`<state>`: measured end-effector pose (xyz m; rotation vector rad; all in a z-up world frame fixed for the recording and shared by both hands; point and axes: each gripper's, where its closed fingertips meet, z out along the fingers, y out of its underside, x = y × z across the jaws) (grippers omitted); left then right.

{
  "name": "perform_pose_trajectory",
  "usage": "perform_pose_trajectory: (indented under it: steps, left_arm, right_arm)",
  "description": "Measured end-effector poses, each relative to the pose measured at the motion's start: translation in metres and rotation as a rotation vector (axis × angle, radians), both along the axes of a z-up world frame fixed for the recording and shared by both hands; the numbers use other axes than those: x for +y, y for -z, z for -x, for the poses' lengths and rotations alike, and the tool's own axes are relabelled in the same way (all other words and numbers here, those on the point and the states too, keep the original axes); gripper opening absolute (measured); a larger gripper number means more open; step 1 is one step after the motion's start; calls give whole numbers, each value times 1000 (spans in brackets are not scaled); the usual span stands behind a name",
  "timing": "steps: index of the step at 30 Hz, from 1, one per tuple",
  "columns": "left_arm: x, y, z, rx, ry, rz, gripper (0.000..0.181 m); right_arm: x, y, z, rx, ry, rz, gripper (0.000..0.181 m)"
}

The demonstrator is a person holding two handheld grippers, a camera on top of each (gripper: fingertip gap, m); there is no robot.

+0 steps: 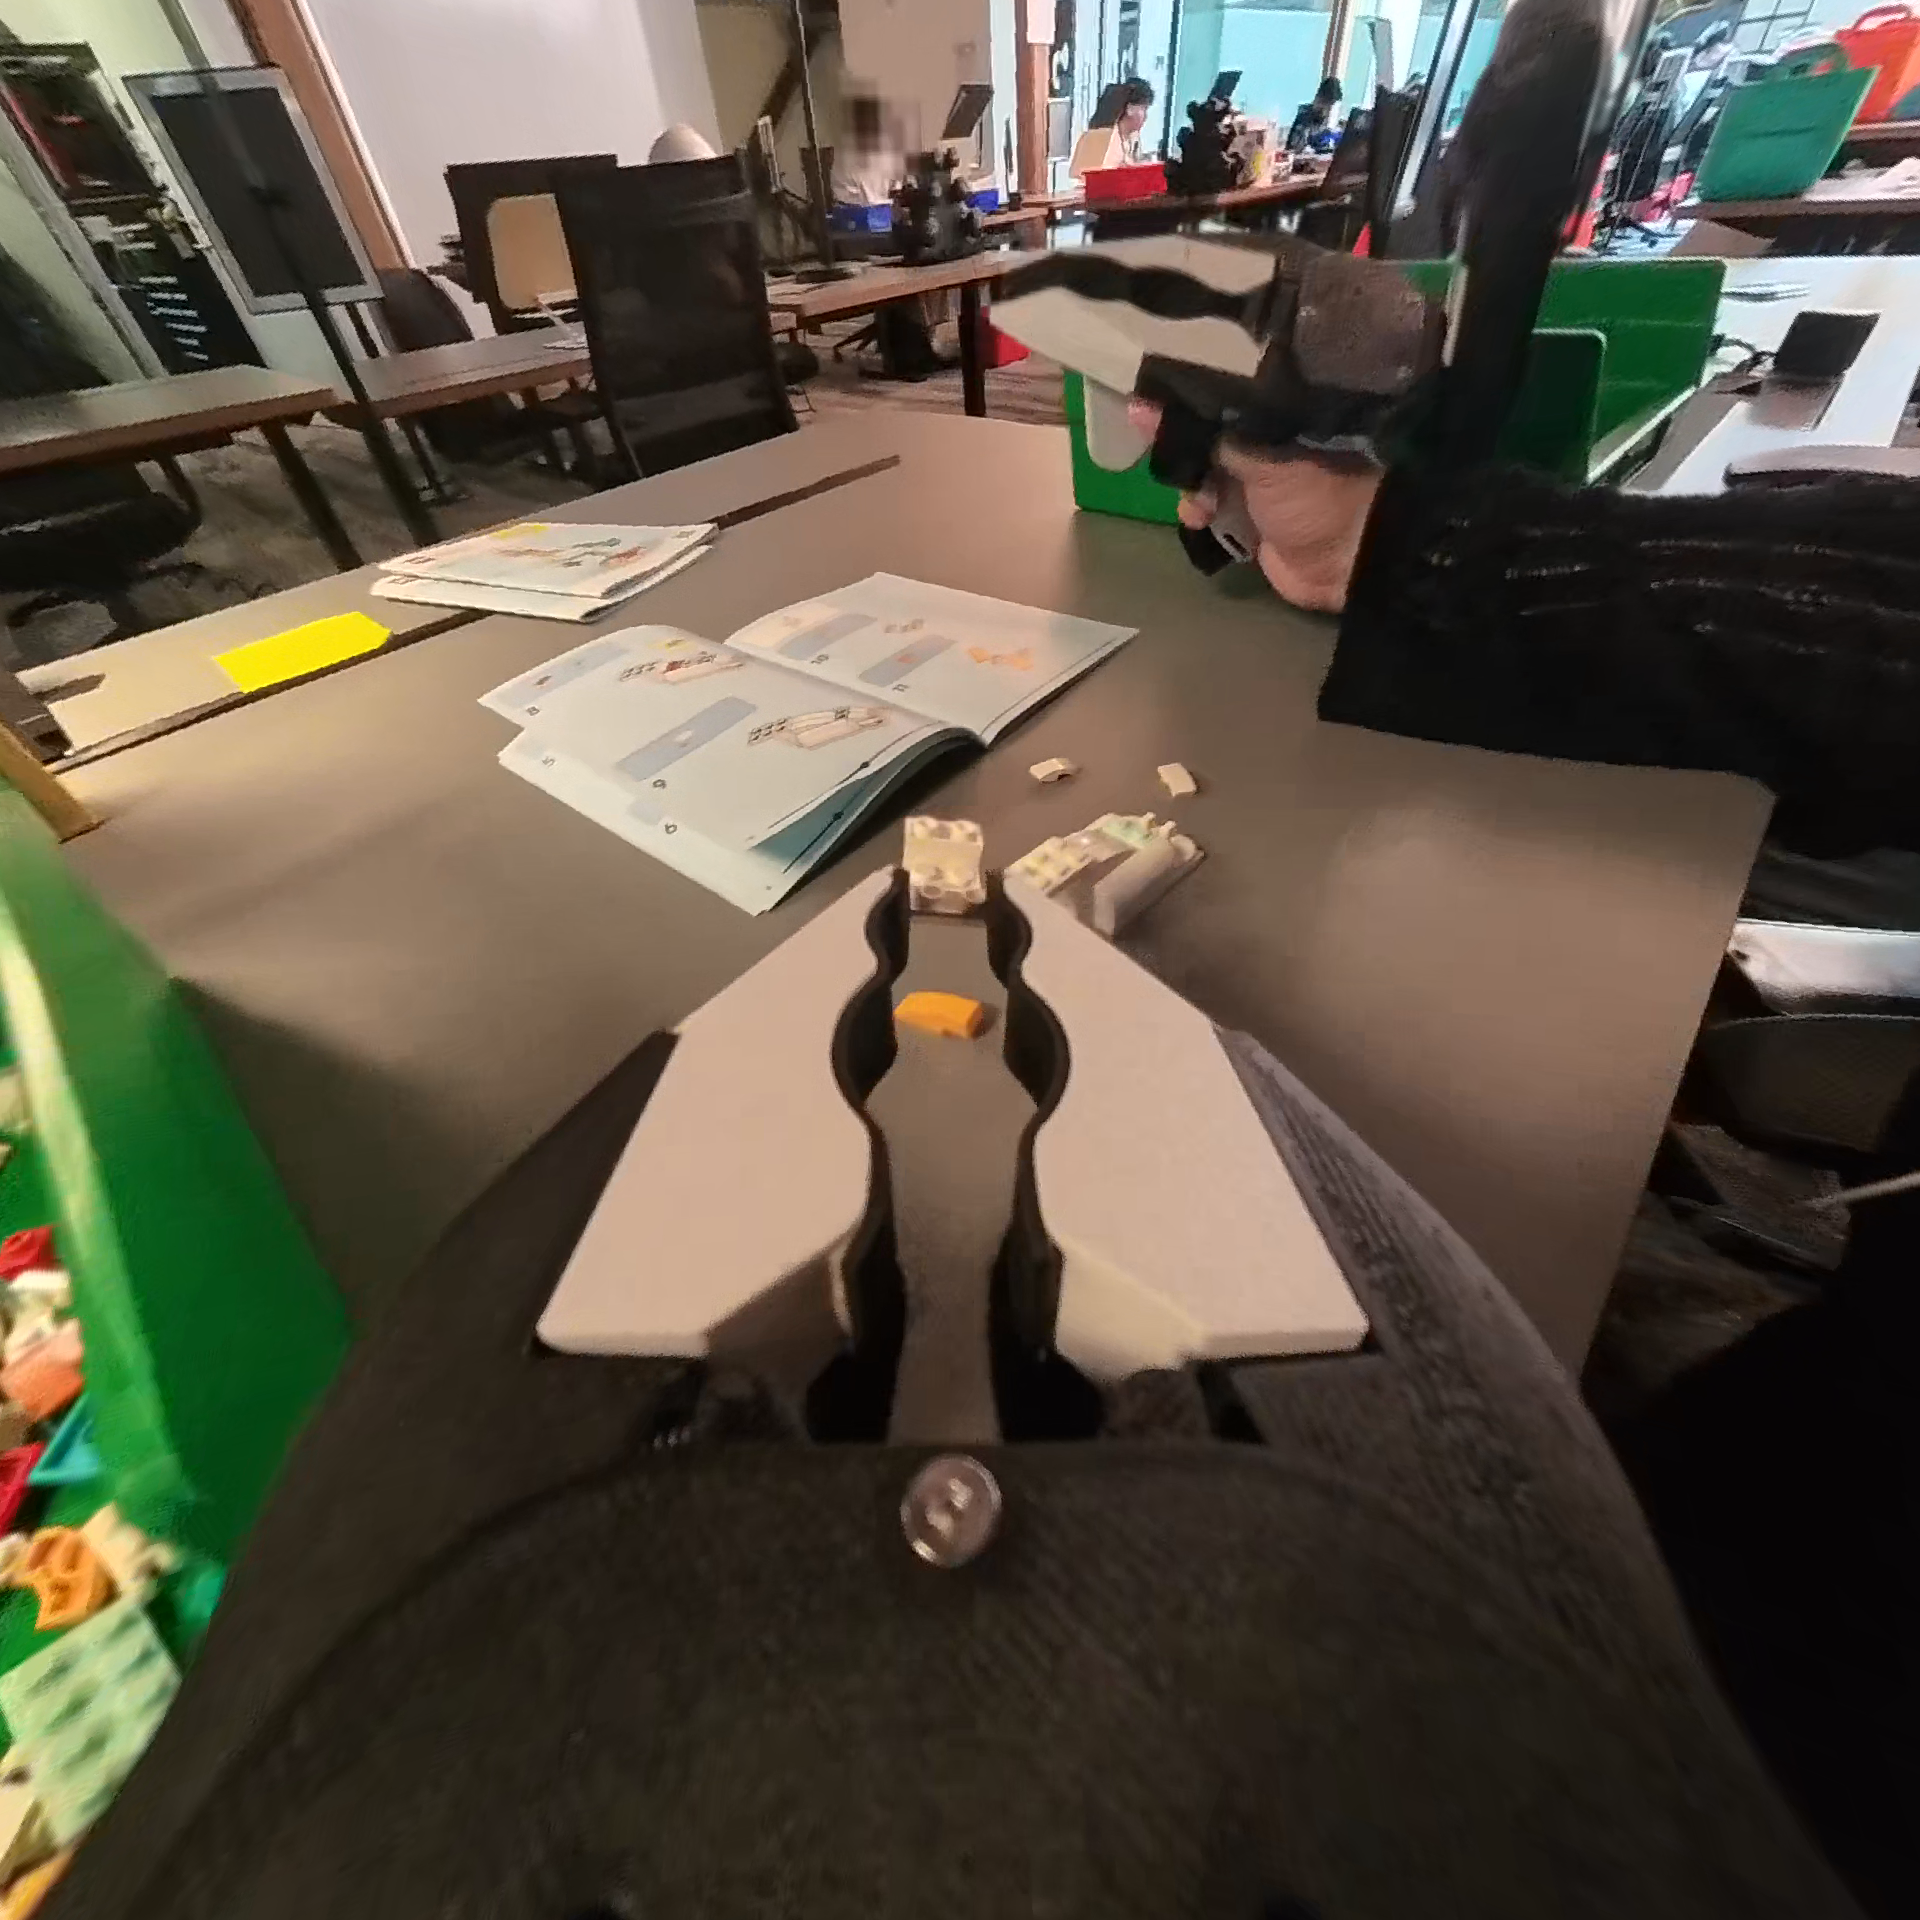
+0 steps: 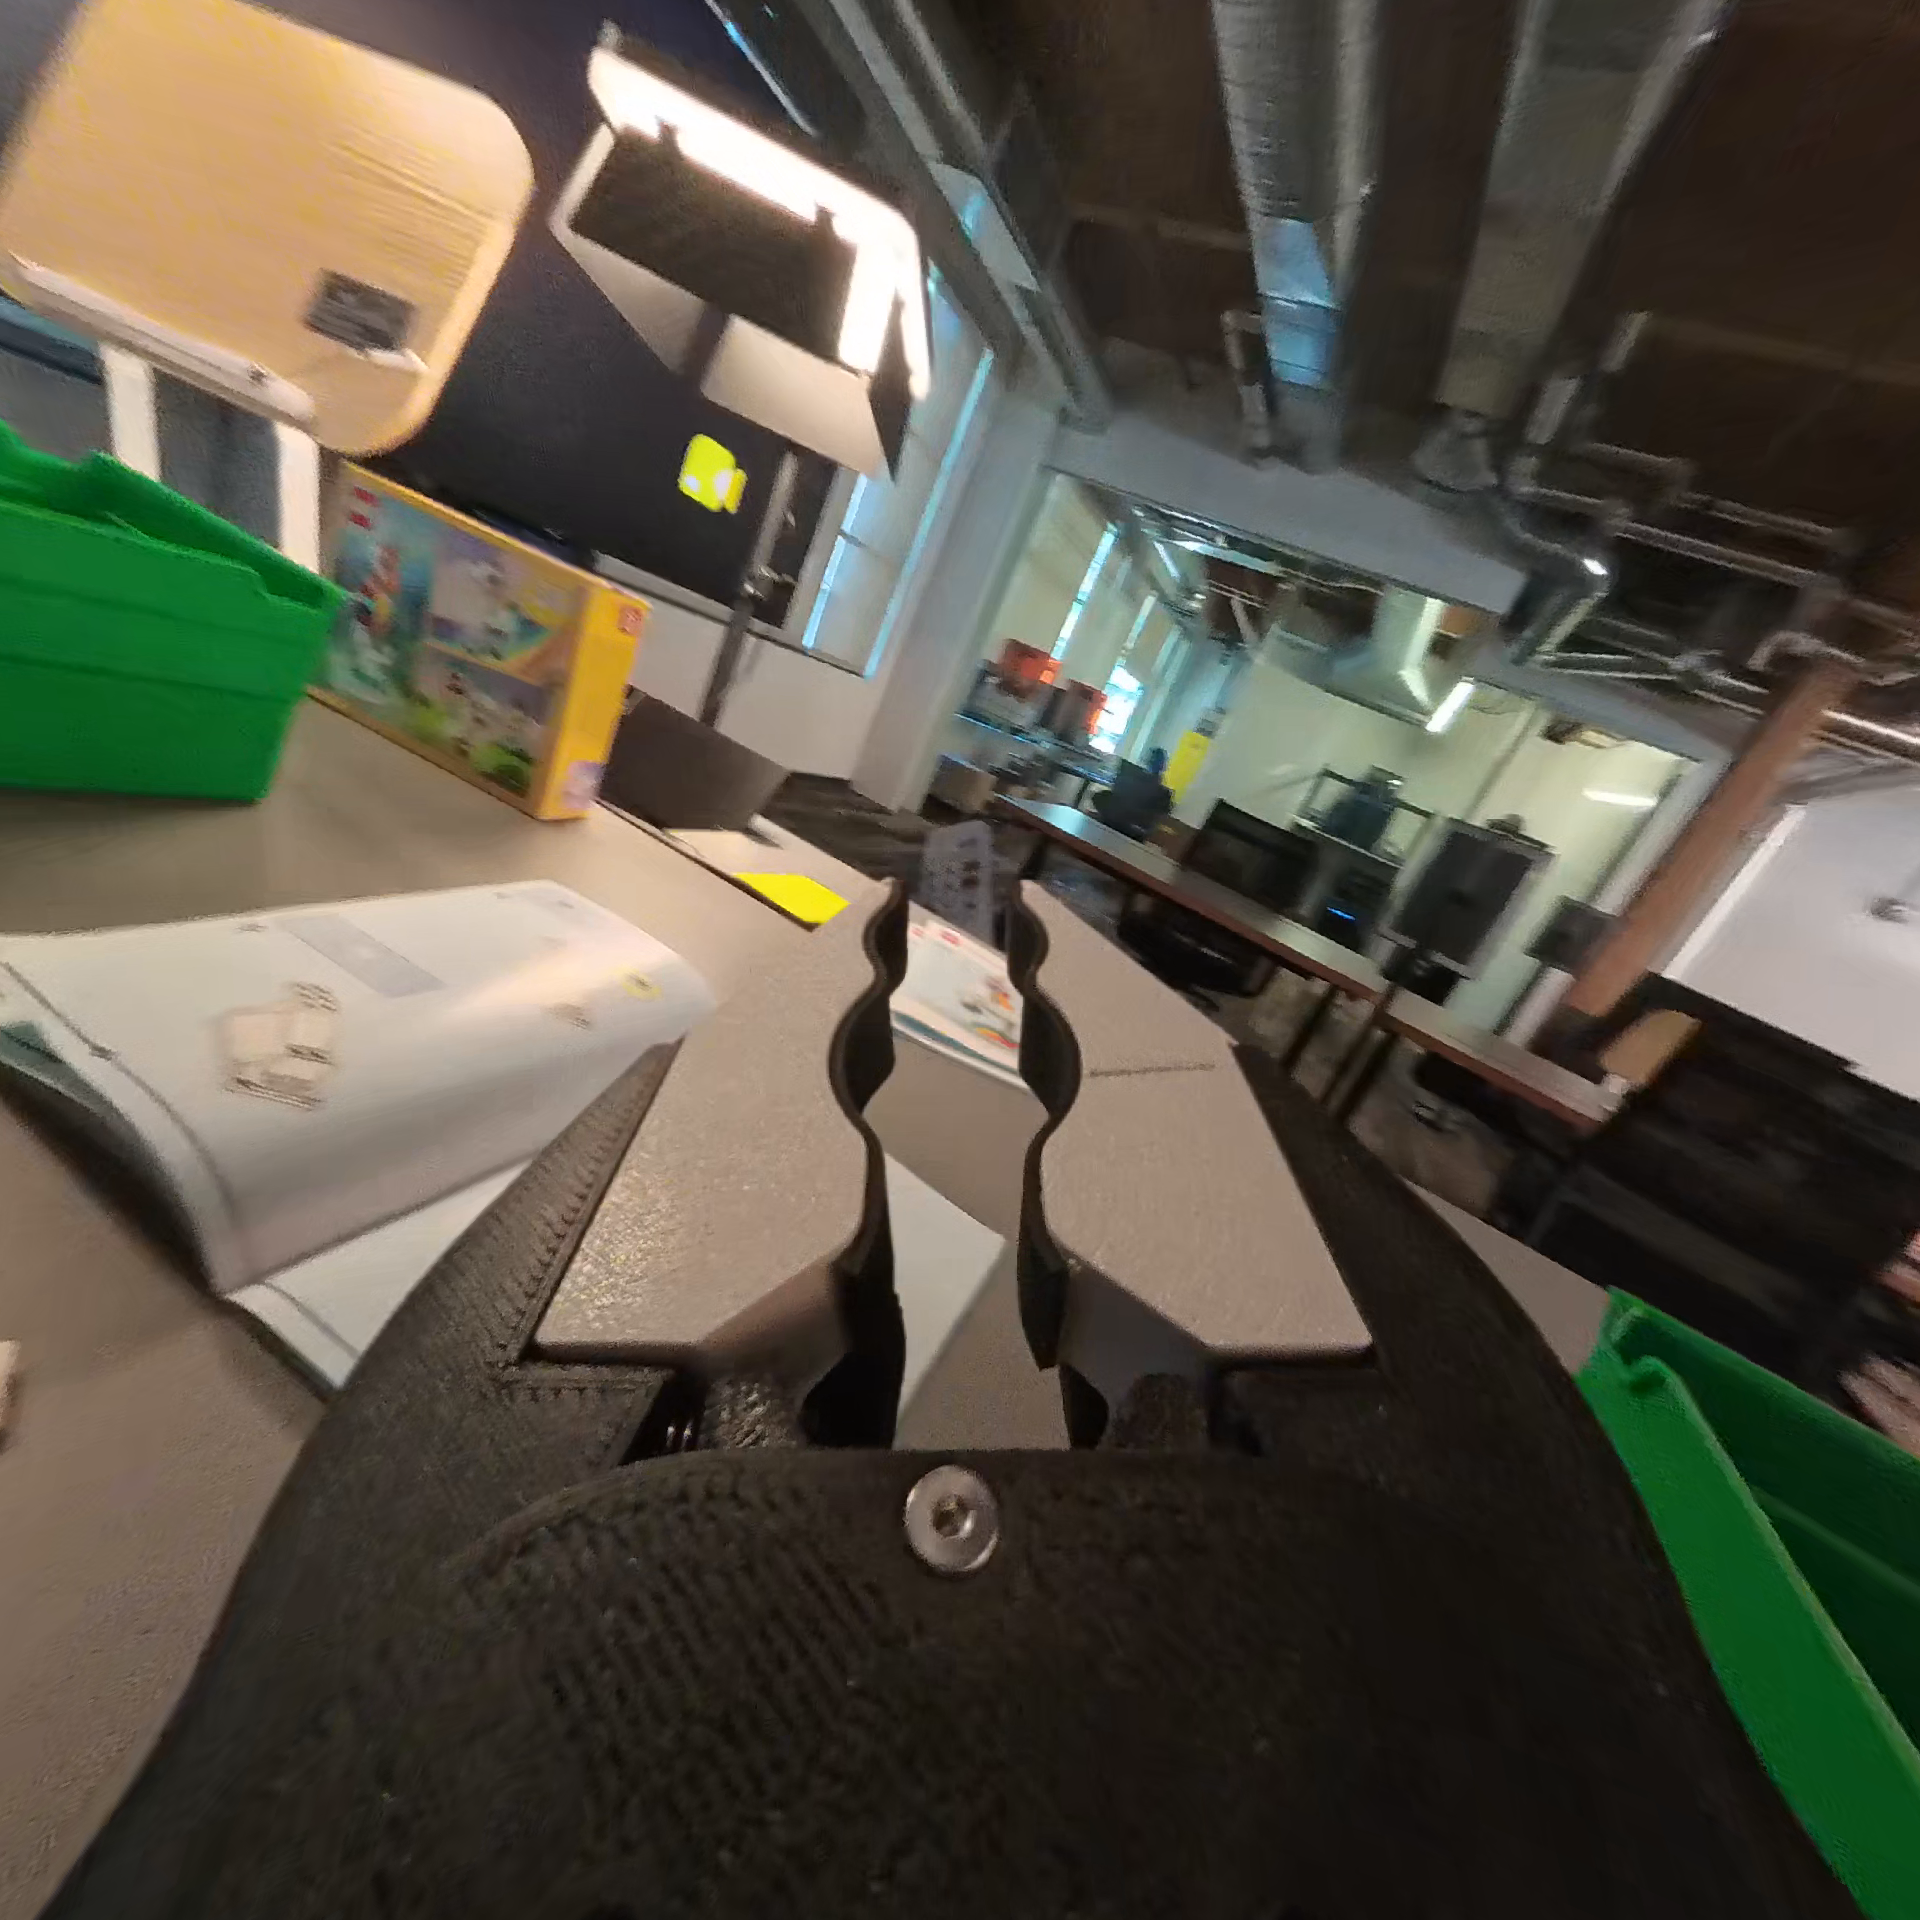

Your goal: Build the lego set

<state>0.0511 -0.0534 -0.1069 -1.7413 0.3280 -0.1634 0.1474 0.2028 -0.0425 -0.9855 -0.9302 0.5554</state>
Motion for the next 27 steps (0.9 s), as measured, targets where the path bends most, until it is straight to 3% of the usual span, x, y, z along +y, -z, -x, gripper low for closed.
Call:
perform_pose_trajectory:
  steps: [4,12,15,17,19,22,27]
  left_arm:
    - [-5,-1,10,-4,-30,-10,13]
    - [1,0,18,-14,-54,-5,13]
    - [0,-1,17,-19,-47,-12,13]
    - [0,-2,17,-24,-39,-18,13]
    - [-1,-3,16,-29,-29,-23,13]
    - [-2,-4,14,-36,-16,-28,13]
    - [-5,-7,14,-52,-2,-48,13]
  right_arm:
    - [-2,9,7,-64,41,-70,16]
    - [-42,16,25,-152,-93,-171,18]
    - [-96,18,41,-231,-319,-116,19]
    - [-159,29,51,-368,-579,-1,16]
    - [-211,51,51,-564,-745,138,12]
    - [-245,89,50,-829,-758,252,14]
    - [-251,114,64,-884,-684,337,21]
